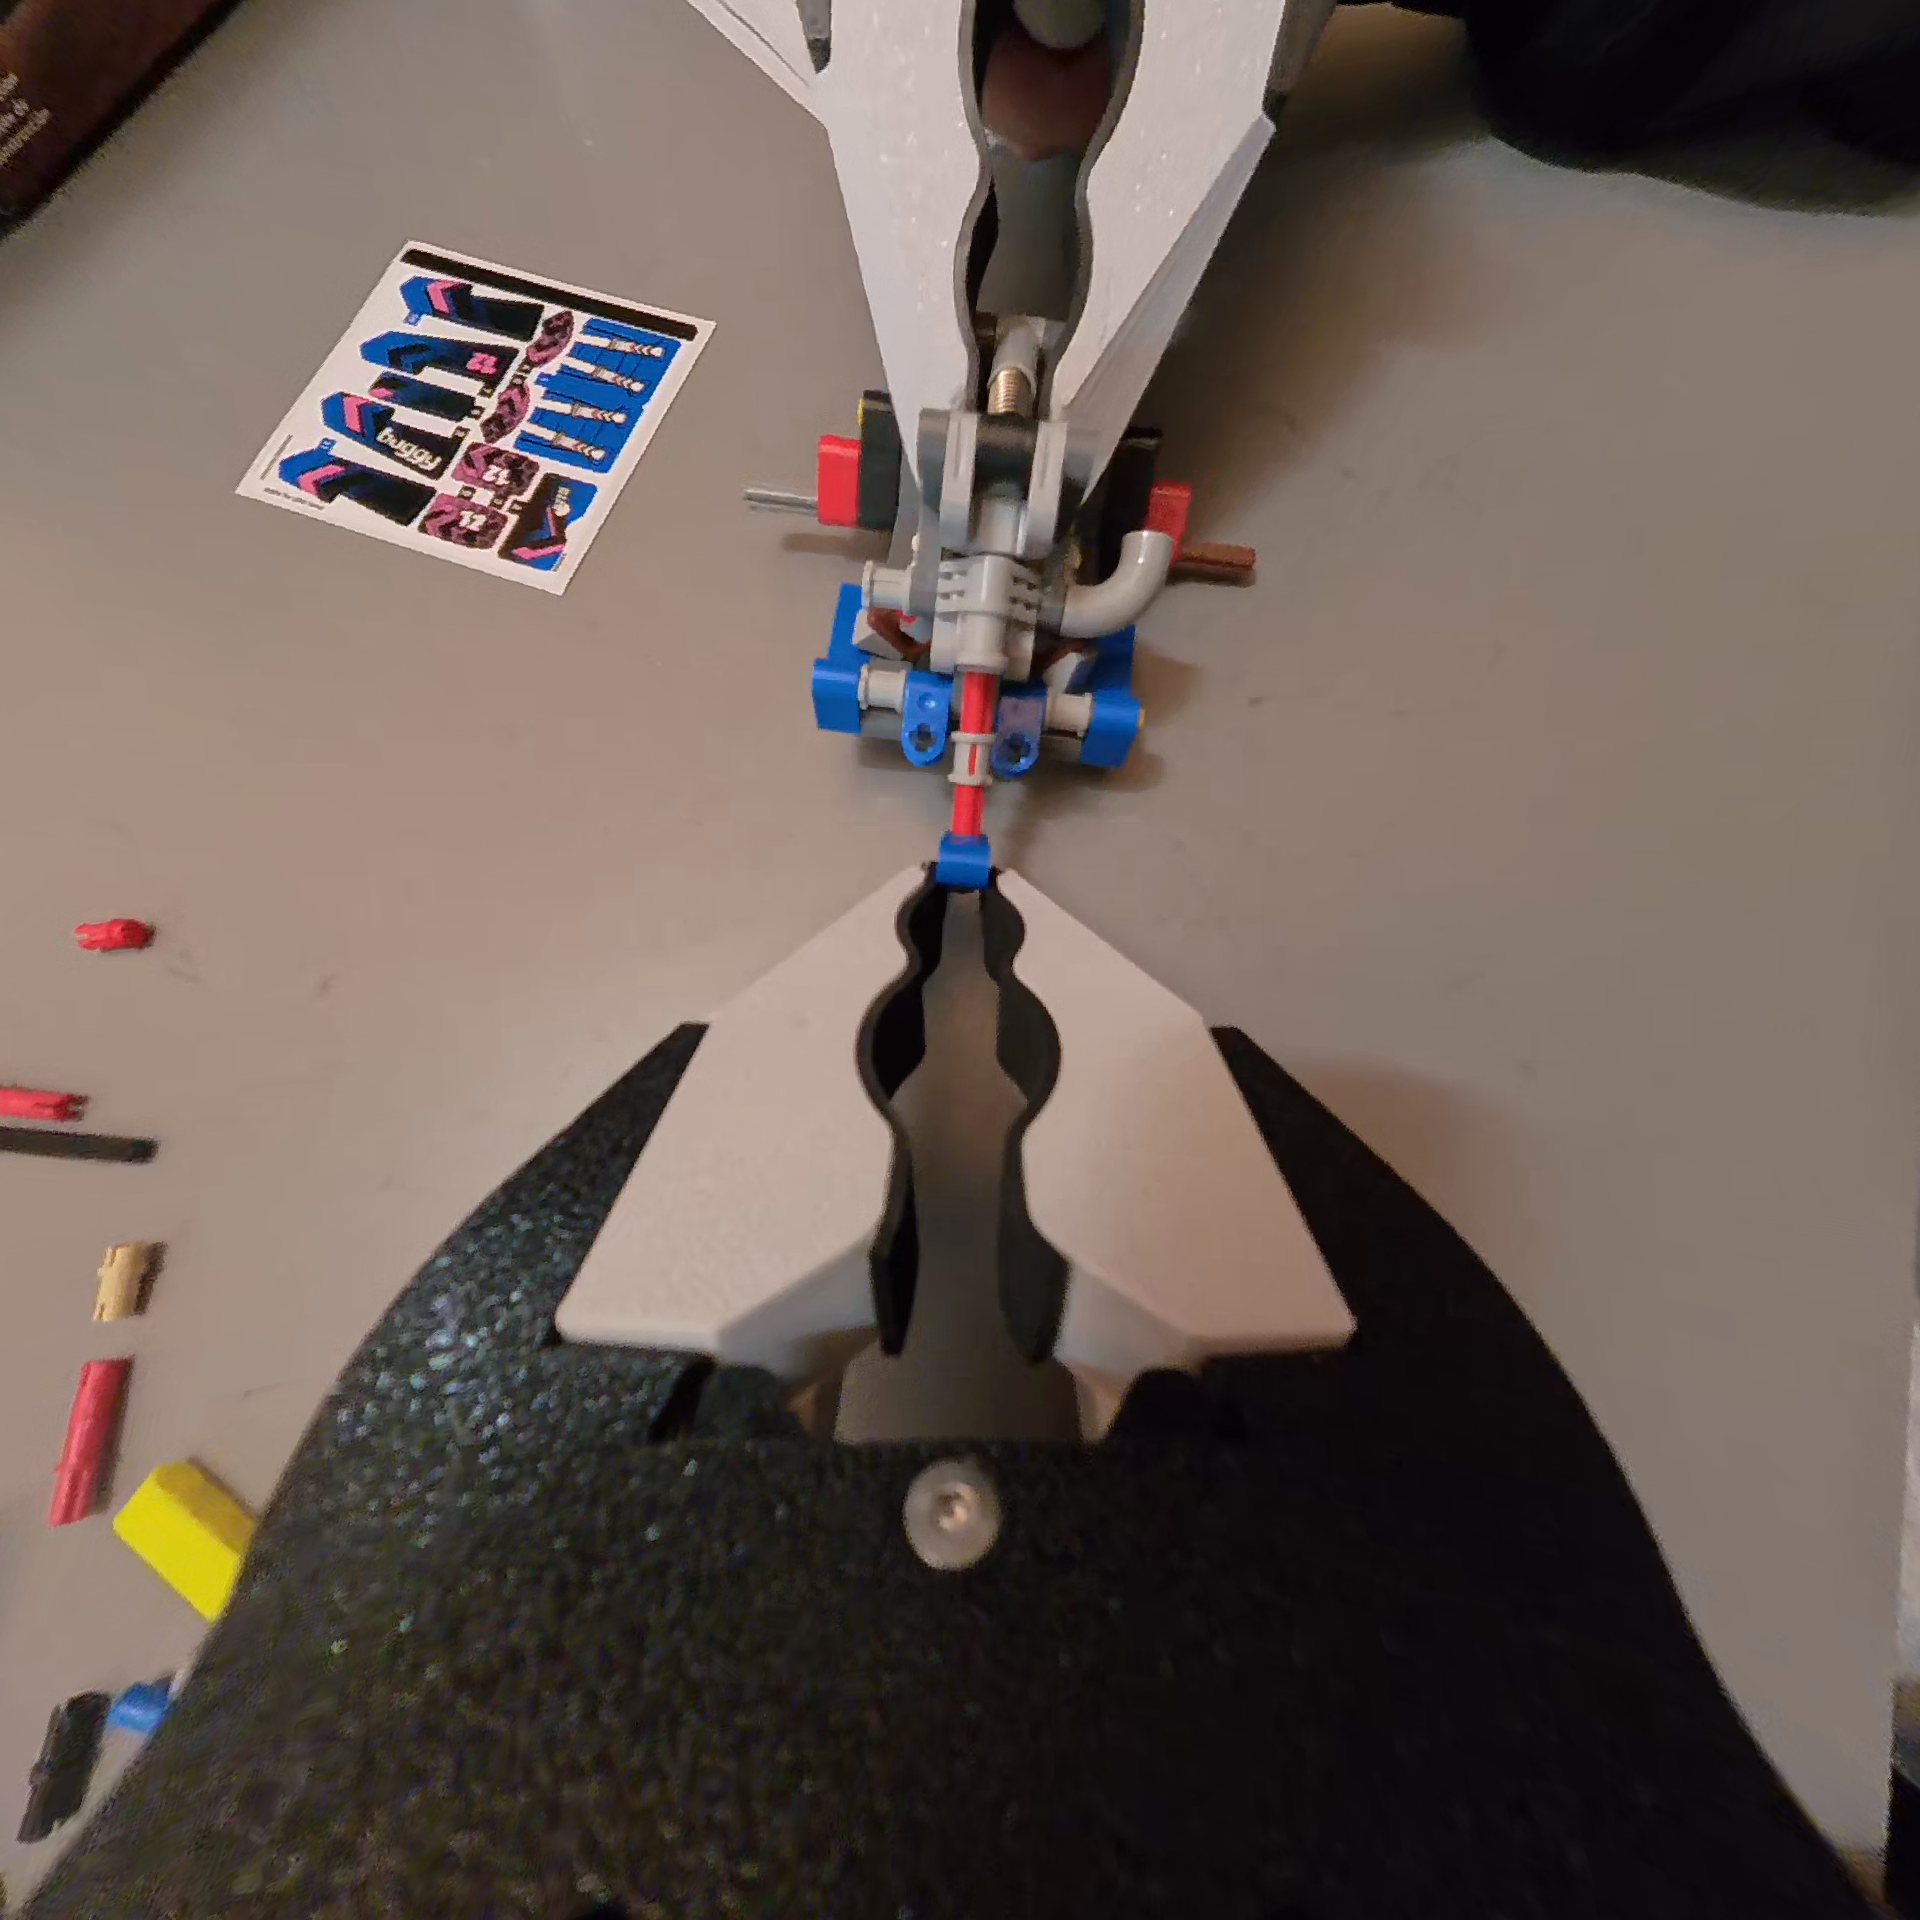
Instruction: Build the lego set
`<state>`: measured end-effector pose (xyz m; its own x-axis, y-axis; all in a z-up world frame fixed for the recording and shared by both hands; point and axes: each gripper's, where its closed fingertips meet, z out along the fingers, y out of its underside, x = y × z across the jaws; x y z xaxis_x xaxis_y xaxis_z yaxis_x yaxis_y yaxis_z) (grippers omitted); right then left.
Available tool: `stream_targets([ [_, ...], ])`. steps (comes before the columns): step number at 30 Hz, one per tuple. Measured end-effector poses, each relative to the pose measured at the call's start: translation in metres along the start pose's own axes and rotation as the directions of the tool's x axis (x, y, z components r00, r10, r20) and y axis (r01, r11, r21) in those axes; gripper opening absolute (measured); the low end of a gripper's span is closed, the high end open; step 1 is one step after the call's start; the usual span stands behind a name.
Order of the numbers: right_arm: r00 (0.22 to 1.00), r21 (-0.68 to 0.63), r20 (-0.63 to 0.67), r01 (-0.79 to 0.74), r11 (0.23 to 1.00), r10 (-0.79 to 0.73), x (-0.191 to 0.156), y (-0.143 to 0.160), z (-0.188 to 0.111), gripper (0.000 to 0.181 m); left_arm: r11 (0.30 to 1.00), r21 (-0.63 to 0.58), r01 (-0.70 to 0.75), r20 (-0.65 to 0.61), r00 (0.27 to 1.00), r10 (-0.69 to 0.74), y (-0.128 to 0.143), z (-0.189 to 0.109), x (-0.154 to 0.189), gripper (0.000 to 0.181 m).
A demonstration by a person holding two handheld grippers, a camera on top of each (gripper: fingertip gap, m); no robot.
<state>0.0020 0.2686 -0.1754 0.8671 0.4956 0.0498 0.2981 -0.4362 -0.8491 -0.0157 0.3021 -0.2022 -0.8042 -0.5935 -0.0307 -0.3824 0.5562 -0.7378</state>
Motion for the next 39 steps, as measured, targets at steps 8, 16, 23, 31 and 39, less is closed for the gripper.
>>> stream_targets([
  [8, 0.999, -0.002, -0.016, 0.039, 0.999, -0.039, -0.0009, -0.0002, 0.0009, 0.006, 0.999, 0.003, -0.041, 0.03, 0.999, 0.041, -0.0006, -0.0002, 0.0009, 0.009],
  [16, 0.999, -0.001, -0.008, 0.044, 0.999, -0.044, -0.0022, 0.0, 0.0004, 0.006, 1.0, 0.002, -0.013, -0.01, 1.0, 0.013, 0.0036, -0.0052, 0.0056, 0.026],
  [23, 1.0, 0.001, 0.003, 0.025, 1.0, -0.025, -0.0022, 0.0003, -0.0004, 0.006, 1.0, 0.016, -0.018, -0.01, 1.0, 0.018, 0.0034, -0.0075, 0.0044, 0.015],
  [31, 1.0, 0.002, 0.01, 0.004, 1.0, -0.004, -0.0013, 0.0002, -0.0005, 0.006, 1.0, 0.005, -0.028, 0.001, 1.0, 0.028, 0.0049, -0.0064, 0.0038, 0.015],
  [39, 1.0, 0.002, 0.013, -0.002, 1.0, 0.002, -0.0009, 0.0002, -0.0005, 0.006, 1.0, 0.005, -0.004, -0.02, 1.0, 0.004, 0.0054, -0.0062, 0.0047, 0.014],
])
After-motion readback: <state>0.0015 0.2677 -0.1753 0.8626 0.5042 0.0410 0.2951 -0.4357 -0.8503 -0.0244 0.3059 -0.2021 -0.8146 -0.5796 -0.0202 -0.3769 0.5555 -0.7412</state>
